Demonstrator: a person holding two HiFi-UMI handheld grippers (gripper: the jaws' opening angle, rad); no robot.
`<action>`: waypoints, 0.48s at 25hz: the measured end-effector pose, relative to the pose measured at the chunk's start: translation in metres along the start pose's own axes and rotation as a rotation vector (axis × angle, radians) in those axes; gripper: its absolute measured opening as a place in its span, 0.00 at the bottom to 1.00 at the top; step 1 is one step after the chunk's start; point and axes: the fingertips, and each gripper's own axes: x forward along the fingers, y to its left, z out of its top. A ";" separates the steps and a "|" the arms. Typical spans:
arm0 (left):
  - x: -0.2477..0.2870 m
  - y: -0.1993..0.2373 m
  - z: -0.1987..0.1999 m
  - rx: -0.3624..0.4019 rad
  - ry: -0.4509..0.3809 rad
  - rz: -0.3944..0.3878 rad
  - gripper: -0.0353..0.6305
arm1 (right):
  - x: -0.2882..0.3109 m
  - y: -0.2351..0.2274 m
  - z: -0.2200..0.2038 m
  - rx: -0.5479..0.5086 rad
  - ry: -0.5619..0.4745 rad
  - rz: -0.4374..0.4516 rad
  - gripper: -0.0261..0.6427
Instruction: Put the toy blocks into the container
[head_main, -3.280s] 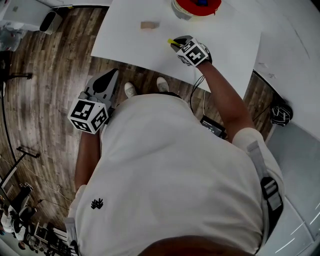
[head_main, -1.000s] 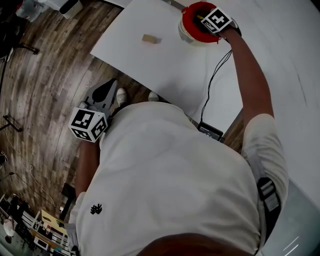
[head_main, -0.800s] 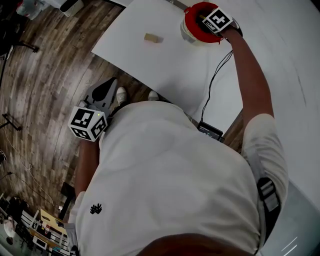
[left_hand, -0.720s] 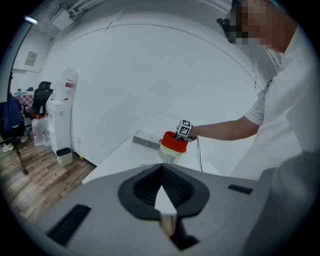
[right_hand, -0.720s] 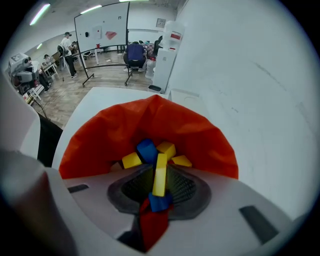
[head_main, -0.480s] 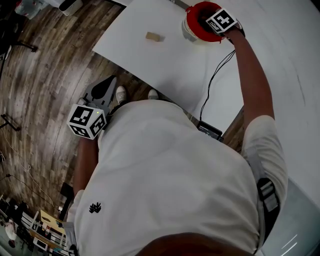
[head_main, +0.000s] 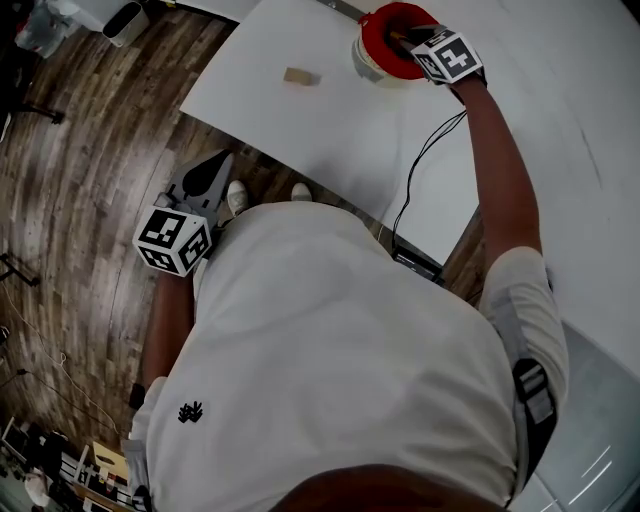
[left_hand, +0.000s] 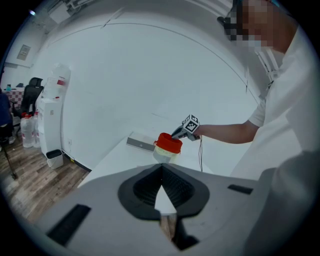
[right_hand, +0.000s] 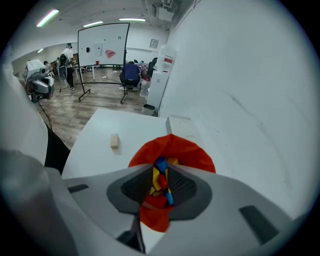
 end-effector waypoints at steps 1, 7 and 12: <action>0.000 0.000 0.000 0.003 0.002 -0.009 0.06 | -0.006 0.004 0.002 0.006 -0.012 -0.005 0.17; -0.001 0.004 0.003 0.027 0.011 -0.066 0.06 | -0.036 0.036 0.017 0.033 -0.080 -0.021 0.17; 0.002 0.004 0.004 0.047 0.025 -0.110 0.06 | -0.054 0.076 0.027 0.043 -0.130 0.002 0.17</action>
